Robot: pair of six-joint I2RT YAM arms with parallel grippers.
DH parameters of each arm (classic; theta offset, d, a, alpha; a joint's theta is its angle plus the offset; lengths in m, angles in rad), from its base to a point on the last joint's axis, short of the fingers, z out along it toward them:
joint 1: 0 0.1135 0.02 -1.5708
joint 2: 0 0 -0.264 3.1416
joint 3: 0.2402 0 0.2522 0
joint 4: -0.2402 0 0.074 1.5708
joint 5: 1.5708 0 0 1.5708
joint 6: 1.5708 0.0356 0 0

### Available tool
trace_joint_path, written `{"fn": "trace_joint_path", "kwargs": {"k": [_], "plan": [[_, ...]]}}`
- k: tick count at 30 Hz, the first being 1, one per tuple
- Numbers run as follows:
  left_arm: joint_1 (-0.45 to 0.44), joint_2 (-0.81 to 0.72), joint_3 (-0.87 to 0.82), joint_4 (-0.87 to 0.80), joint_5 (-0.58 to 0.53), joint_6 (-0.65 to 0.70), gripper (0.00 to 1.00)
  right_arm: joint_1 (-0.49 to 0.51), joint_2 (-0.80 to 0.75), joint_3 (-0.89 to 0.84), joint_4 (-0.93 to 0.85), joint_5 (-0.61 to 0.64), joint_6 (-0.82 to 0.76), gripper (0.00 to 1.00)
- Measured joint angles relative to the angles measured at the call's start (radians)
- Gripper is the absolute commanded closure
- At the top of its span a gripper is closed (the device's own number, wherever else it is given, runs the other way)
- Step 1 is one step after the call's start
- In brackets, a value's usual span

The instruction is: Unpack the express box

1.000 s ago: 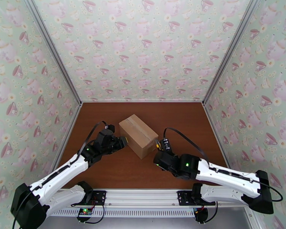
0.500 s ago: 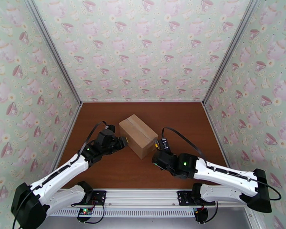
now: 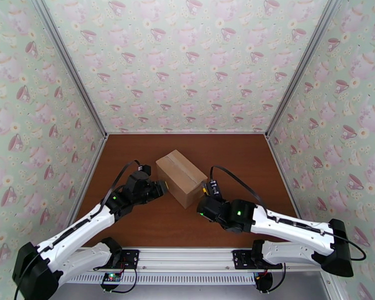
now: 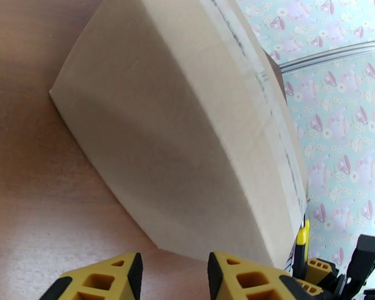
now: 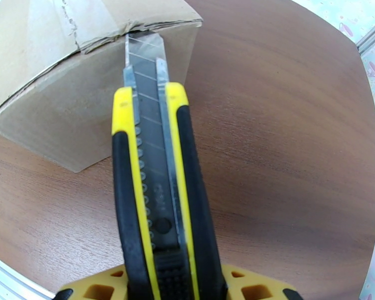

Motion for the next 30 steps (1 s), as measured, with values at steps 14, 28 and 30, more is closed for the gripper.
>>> {"fn": "trace_joint_path", "kwargs": {"k": [14,28,30], "plan": [[-0.098,-0.039,-0.081,0.023,-0.005,-0.095,0.59,0.000,0.000,0.001,0.000,0.000,-0.008,1.00],[-0.145,0.085,-0.079,0.124,-0.027,-0.131,0.59,0.000,0.002,0.005,-0.001,0.007,-0.037,1.00],[-0.145,0.093,-0.073,0.123,-0.029,-0.131,0.59,0.000,0.002,0.006,-0.001,0.008,-0.045,1.00]]}}
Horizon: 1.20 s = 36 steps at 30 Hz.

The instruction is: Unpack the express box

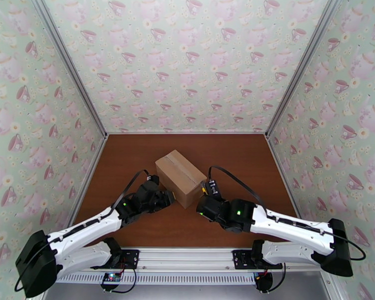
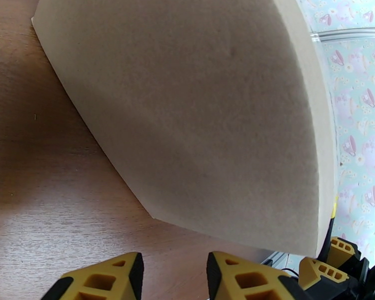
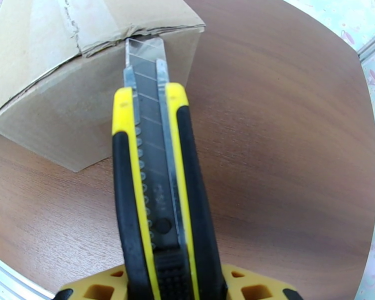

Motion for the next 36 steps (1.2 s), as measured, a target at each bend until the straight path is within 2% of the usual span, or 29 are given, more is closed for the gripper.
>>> {"fn": "trace_joint_path", "kwargs": {"k": [12,20,23,28,32,36], "plan": [[0.002,0.003,0.040,-0.027,-0.037,0.014,0.58,0.000,0.060,0.037,-0.010,0.017,-0.045,1.00],[0.082,-0.016,0.116,-0.130,-0.054,0.083,0.58,0.000,0.070,0.039,-0.010,0.018,-0.060,1.00],[0.146,-0.019,0.152,-0.195,-0.052,0.123,0.57,0.000,0.070,0.039,-0.010,0.018,-0.061,1.00],[0.327,0.014,0.292,-0.297,-0.032,0.227,0.55,0.000,0.070,0.039,-0.010,0.018,-0.064,1.00],[0.445,0.127,0.477,-0.335,-0.018,0.332,0.54,0.000,0.070,0.039,-0.008,0.018,-0.068,1.00],[0.494,0.307,0.665,-0.342,0.004,0.438,0.59,0.000,0.070,0.039,-0.001,0.017,-0.068,1.00]]}}
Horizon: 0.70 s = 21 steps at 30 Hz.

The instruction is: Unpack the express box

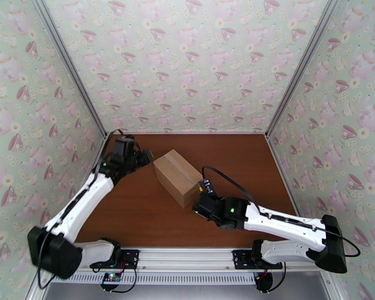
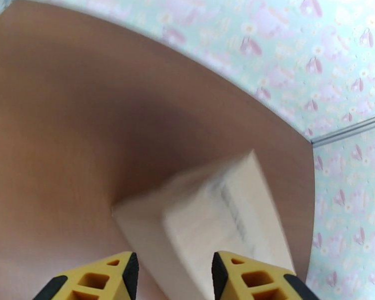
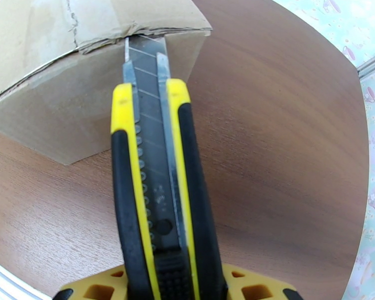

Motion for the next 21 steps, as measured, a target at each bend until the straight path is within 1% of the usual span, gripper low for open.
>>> {"fn": "trace_joint_path", "kwargs": {"k": [6,9,11,15,21], "plan": [[0.025,0.331,0.243,-0.019,0.086,0.119,0.61,0.000,0.000,0.000,0.003,0.000,0.000,1.00],[0.025,0.460,0.334,-0.054,0.140,0.165,0.62,0.000,-0.001,0.000,0.003,0.000,0.000,1.00],[0.023,0.520,0.377,-0.075,0.184,0.193,0.63,0.000,-0.001,0.000,0.003,0.000,0.000,1.00],[0.009,0.598,0.467,-0.145,0.257,0.256,0.65,0.000,-0.001,0.000,0.003,0.000,0.000,1.00],[-0.028,0.620,0.513,-0.171,0.277,0.324,0.67,0.000,-0.002,0.000,-0.012,0.000,0.000,1.00]]}}
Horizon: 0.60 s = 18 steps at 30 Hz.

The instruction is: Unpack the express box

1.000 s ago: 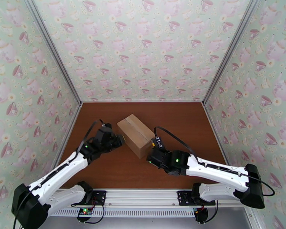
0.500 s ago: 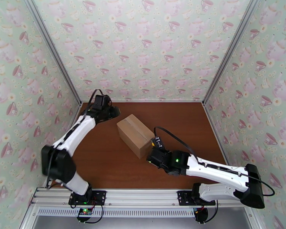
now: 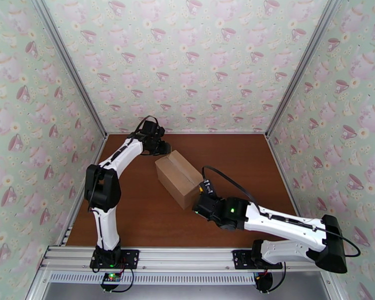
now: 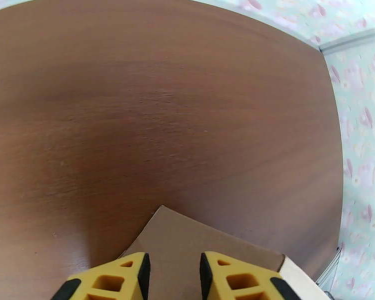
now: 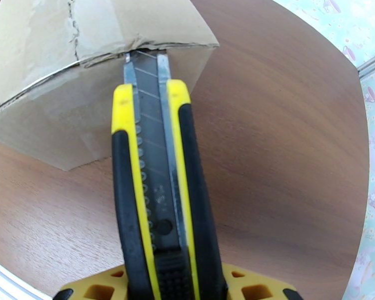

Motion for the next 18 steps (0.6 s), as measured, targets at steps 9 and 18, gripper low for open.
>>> {"fn": "trace_joint_path", "kwargs": {"k": [9,18], "plan": [[0.000,0.000,0.000,0.025,0.031,0.031,0.67,0.000,0.000,0.000,-0.006,0.000,-0.001,1.00],[-0.006,0.029,0.004,0.069,0.040,0.033,0.67,0.000,0.000,0.000,-0.005,0.000,-0.011,1.00]]}}
